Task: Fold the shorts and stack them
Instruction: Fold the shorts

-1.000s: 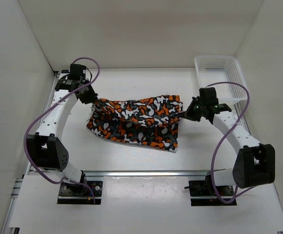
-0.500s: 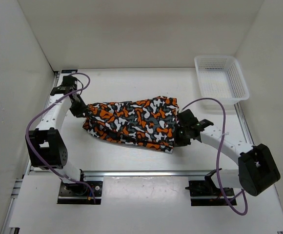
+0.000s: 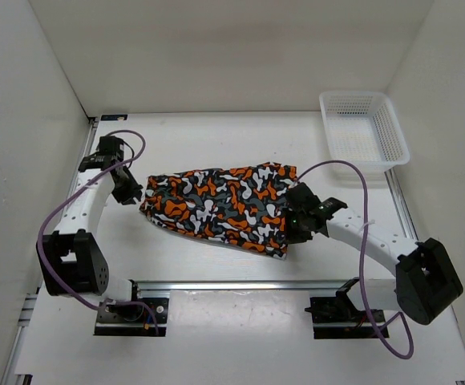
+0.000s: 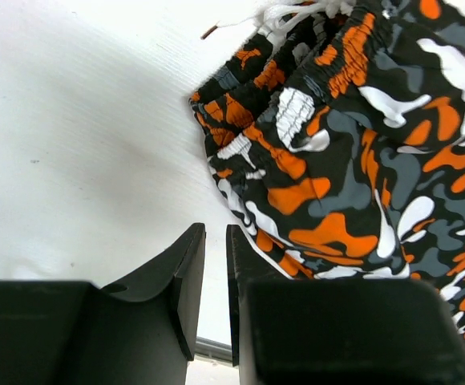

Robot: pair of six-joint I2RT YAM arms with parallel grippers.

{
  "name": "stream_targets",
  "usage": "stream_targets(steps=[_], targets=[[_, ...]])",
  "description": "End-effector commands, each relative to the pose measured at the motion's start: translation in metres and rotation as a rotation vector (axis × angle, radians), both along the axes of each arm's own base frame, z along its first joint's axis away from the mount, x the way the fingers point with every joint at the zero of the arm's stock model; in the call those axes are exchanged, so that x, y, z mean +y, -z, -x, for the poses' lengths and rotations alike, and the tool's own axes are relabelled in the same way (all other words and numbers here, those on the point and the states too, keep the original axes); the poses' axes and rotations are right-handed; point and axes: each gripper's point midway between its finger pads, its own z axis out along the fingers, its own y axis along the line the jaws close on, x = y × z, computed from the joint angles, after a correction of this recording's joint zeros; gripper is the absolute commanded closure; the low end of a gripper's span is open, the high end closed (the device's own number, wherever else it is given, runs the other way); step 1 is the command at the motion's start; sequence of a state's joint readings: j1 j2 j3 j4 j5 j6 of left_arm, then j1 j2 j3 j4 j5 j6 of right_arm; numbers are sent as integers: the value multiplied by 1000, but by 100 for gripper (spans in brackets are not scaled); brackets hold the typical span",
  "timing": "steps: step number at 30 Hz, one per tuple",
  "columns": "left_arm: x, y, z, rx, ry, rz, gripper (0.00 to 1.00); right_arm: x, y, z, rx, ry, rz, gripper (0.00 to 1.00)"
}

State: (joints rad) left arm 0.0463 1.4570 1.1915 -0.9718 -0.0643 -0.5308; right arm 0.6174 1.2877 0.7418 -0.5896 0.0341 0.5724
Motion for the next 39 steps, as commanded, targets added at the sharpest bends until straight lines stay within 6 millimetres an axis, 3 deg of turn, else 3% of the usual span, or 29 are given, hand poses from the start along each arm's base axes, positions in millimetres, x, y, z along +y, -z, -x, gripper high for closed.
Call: stream_targets(steps=[1, 3, 8, 9, 12, 14, 15, 16, 22, 26, 31, 35, 39], targets=[[6, -1, 9, -7, -8, -27, 90, 21, -37, -6, -103, -63, -30, 100], [2, 8, 8, 13, 1, -3, 90, 29, -50, -5, -127, -89, -38, 100], [-15, 20, 2, 18, 44, 62, 74, 43, -58, 9, -163, -163, -23, 100], [-15, 18, 2, 9, 45, 61, 68, 45, -58, 11, -163, -174, -24, 100], [-27, 28, 0, 27, 130, 102, 29, 42, -49, 18, -136, -166, 0, 100], [-24, 40, 1, 70, 124, 91, 32, 39, -41, 21, -115, -158, 15, 100], [-19, 49, 2, 102, 98, 65, 44, 35, -38, 21, -114, -154, 29, 100], [-16, 52, -1, 103, 93, 52, 48, 35, -38, 22, -114, -154, 29, 100], [-13, 66, -17, 99, 66, 38, 58, 34, -38, 19, -121, -129, 35, 100], [-11, 68, -33, 84, 63, 27, 55, 34, -35, 19, -114, -129, 42, 100], [-9, 87, -36, 141, 59, 20, 53, 32, -32, 21, -108, -129, 48, 100], [-7, 89, -43, 136, 56, 11, 55, 32, -32, 21, -108, -129, 48, 100], [-7, 90, -46, 135, 47, 14, 83, 32, -32, 21, -108, -129, 48, 100]])
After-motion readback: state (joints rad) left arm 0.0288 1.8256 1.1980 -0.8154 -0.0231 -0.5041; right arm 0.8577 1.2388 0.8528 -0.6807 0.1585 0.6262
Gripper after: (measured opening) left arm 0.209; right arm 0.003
